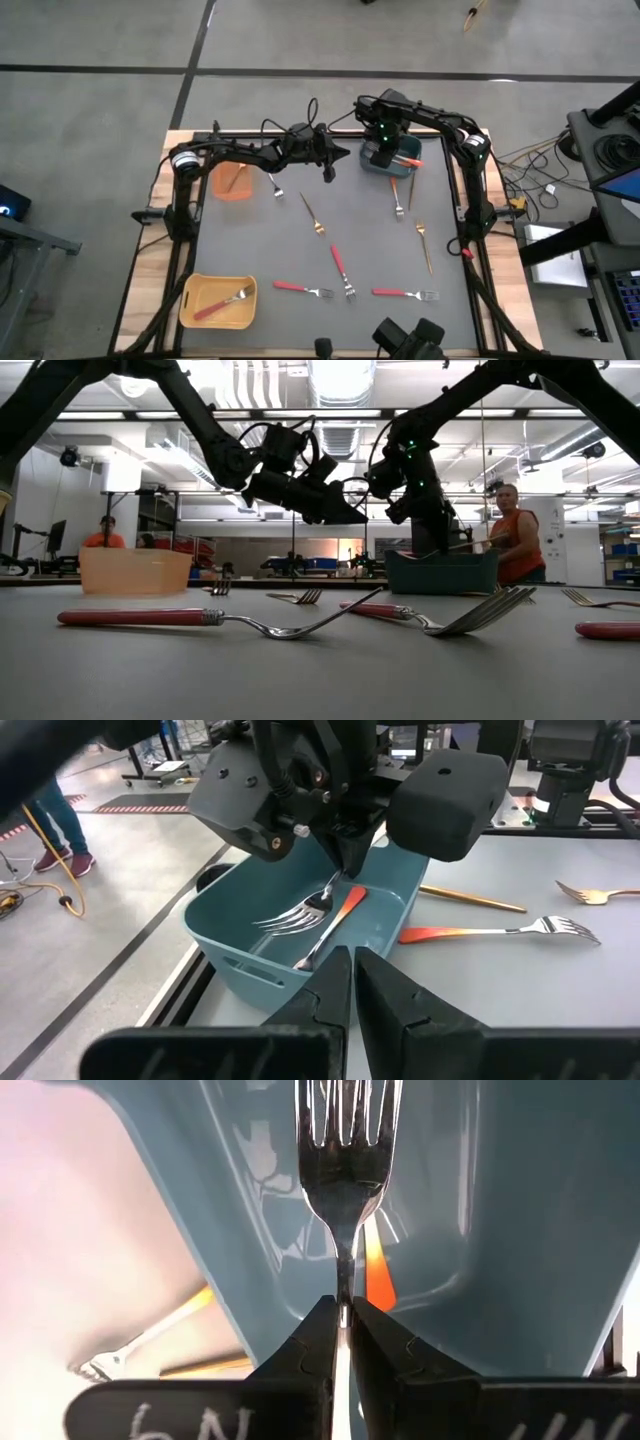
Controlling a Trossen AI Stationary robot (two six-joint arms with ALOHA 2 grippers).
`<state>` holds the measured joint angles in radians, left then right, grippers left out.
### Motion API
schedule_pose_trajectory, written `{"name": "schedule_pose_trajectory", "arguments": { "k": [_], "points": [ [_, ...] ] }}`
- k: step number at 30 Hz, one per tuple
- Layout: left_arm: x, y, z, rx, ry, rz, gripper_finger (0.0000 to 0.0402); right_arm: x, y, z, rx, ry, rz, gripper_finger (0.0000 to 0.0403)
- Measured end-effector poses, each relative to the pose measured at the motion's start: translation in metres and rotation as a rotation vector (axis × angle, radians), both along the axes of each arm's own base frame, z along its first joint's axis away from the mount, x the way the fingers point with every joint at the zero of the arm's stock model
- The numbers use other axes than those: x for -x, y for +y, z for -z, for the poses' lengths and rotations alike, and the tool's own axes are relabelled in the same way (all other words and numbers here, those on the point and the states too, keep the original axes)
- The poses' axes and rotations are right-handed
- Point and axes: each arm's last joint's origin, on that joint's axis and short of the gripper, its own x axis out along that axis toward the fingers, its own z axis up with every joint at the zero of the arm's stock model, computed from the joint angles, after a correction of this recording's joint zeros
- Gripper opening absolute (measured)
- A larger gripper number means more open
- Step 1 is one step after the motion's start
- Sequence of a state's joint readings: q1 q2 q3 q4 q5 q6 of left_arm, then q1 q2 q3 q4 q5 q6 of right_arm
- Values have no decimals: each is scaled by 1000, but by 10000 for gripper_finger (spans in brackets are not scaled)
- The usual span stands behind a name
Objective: Sort silverware by color (type)
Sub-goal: Put the orange fork into the blue bin
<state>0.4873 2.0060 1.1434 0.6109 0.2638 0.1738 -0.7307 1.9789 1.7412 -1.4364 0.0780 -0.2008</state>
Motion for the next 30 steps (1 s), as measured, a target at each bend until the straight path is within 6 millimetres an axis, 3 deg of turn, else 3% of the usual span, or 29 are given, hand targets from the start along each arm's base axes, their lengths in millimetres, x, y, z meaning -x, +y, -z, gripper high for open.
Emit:
{"name": "schedule_pose_trajectory", "arguments": {
  "k": [9, 30],
  "points": [
    [0, 0, 0, 3, 6, 0, 0, 0, 0, 0, -1, -4, -19, 13],
    [9, -4, -28, -5, 8, -2, 0, -5, -4, 1, 36, -50, -48, 13]
  ]
}}
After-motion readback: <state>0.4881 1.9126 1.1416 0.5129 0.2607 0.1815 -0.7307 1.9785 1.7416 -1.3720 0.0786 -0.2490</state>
